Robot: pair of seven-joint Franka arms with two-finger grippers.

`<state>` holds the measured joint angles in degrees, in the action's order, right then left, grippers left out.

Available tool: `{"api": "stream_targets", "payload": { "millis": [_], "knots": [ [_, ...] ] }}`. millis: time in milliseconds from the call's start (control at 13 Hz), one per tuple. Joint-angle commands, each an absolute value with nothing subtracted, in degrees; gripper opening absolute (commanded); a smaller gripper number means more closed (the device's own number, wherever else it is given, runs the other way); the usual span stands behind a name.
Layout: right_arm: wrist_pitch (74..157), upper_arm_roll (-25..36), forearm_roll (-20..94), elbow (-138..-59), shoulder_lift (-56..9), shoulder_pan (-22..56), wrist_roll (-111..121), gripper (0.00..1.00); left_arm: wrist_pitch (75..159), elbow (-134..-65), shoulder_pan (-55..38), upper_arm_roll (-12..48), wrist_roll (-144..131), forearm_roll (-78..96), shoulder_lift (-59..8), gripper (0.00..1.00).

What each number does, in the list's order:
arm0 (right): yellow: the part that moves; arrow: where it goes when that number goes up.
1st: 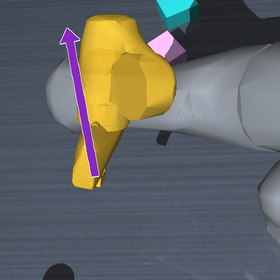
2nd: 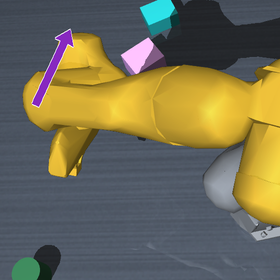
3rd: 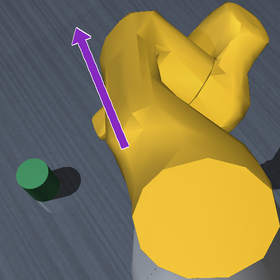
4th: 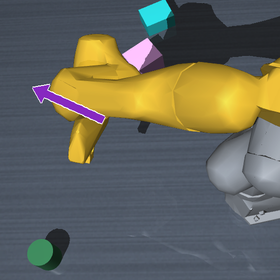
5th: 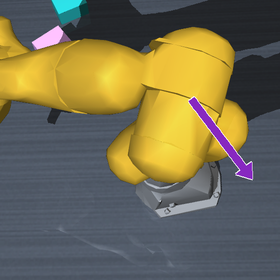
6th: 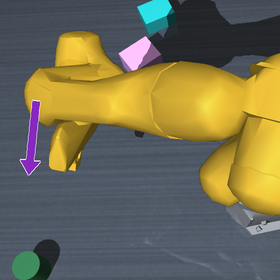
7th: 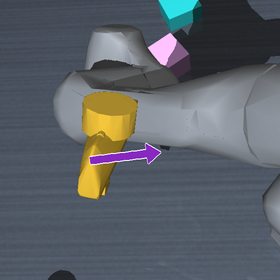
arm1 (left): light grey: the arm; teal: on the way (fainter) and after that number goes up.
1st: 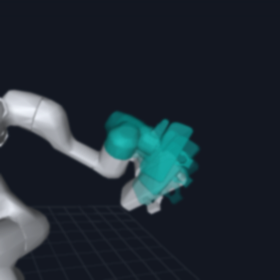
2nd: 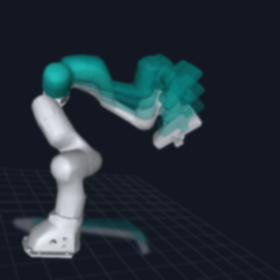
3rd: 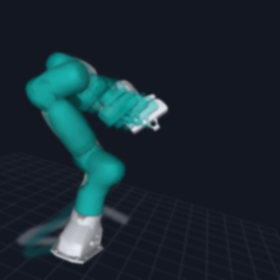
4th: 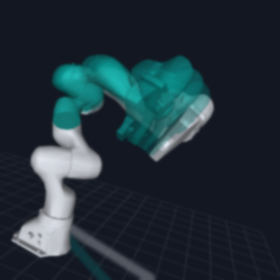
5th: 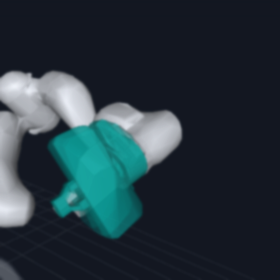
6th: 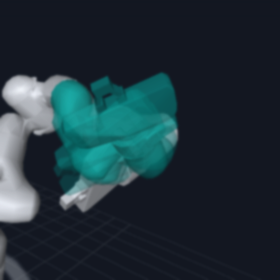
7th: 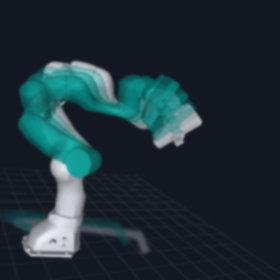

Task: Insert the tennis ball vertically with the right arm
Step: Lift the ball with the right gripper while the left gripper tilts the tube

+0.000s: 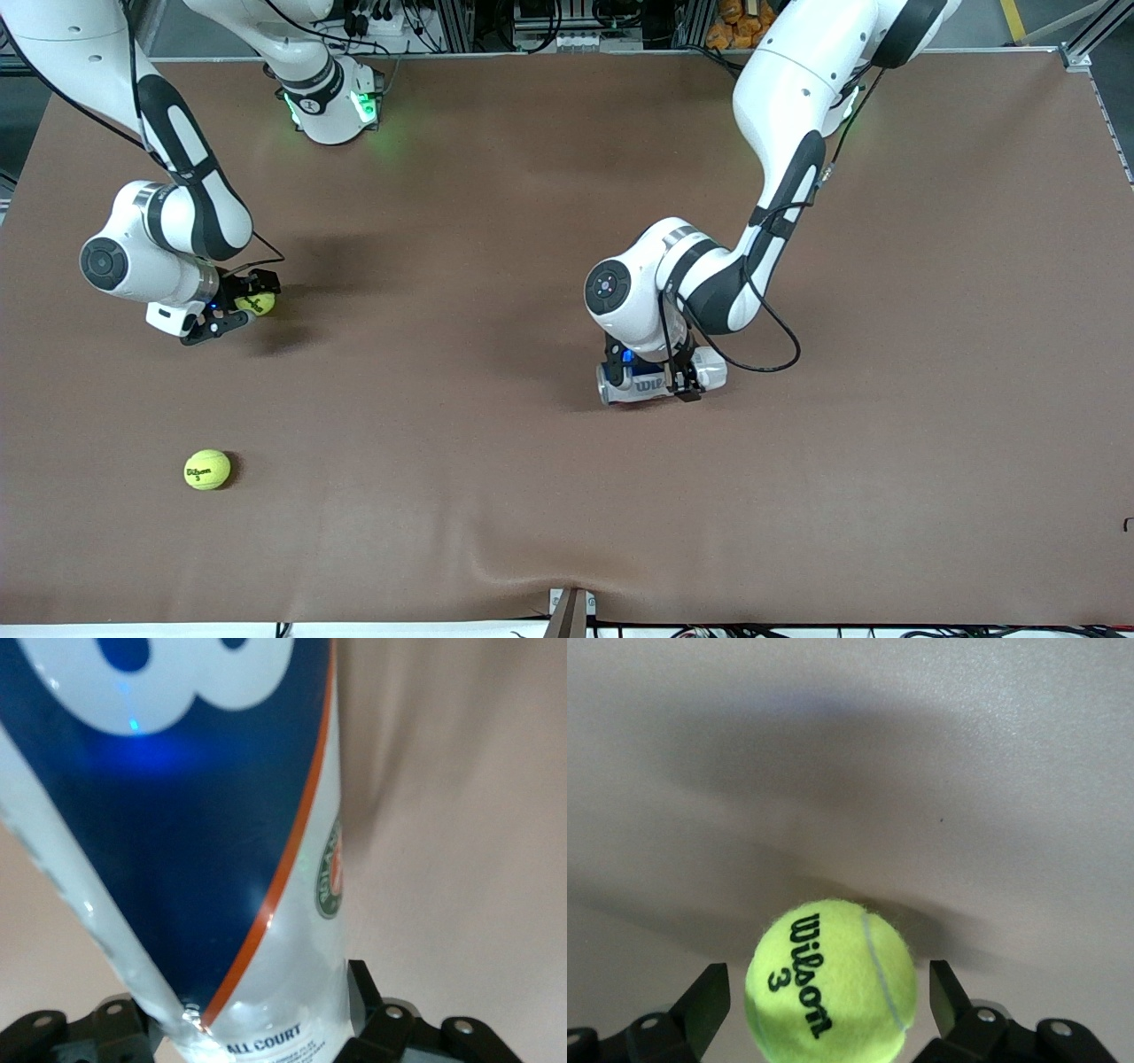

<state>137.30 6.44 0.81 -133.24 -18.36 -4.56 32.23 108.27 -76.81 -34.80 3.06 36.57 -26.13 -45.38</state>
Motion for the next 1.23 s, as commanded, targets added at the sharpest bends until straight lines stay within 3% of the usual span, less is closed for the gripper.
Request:
{"api": "stream_targets", "payload": {
  "millis": [0, 154, 308, 385, 848, 1156],
  "knots": [
    [139.66, 5.98, 1.05, -134.65, -18.02, -5.27, 34.1, 1.0, 110.99, -75.33, -35.07, 3.6, 36.83, -21.73, -44.56, 0.79],
    [139.57, 5.98, 1.05, -134.65, -18.02, -5.19, 34.1, 1.0, 115.72, -74.01, -35.07, 3.96, 36.65, -16.73, -44.56, 0.79],
    [139.57, 5.98, 1.05, -134.65, -18.02, -5.27, 34.1, 0.51, 121.61, -74.0, -34.98, 3.96, 35.86, -11.19, -44.56, 0.79],
    [139.48, 5.98, 1.05, -134.65, -18.02, -5.27, 34.1, 0.42, 125.38, -74.0, -35.15, 3.96, 35.77, -9.42, -44.65, 0.79],
    [138.26, 5.89, 0.97, -133.95, -16.18, -5.27, 34.01, 0.42, 150.96, -74.18, -36.38, 5.1, 28.93, -2.37, -47.1, 0.76],
    [123.1, 5.89, 1.14, -120.8, -15.03, -5.36, 33.84, 0.42, 161.43, -74.09, -36.56, 8.34, 27.34, 4.91, -47.11, 0.76]
  ]
}}
